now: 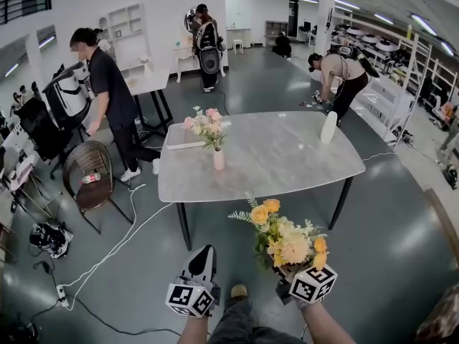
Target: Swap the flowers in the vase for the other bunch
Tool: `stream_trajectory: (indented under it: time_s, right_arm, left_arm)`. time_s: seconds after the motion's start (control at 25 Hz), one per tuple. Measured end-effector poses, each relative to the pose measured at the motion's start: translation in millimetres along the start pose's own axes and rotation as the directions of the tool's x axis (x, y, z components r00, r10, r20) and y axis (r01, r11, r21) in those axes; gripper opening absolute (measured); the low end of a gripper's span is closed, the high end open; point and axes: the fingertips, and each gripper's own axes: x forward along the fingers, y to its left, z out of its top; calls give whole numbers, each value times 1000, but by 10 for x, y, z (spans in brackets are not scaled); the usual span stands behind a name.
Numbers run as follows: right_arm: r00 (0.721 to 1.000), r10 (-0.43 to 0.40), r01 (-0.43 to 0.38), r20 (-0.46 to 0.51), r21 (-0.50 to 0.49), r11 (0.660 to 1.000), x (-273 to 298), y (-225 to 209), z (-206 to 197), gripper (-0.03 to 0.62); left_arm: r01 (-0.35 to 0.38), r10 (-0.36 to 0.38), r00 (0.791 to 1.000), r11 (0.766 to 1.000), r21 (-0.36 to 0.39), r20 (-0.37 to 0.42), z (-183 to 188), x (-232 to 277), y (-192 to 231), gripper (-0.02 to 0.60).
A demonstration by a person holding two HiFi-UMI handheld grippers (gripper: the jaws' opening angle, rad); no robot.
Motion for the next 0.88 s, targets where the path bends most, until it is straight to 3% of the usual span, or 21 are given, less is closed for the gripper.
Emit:
stream_trajectory:
  time_s: [0.88]
  right_arm:
    - [1000, -4, 6, -31, 43, 999, 1359, -1033, 378, 91]
  left_arm:
    - [3, -5, 999, 999, -38, -34, 28, 1558, 817, 17]
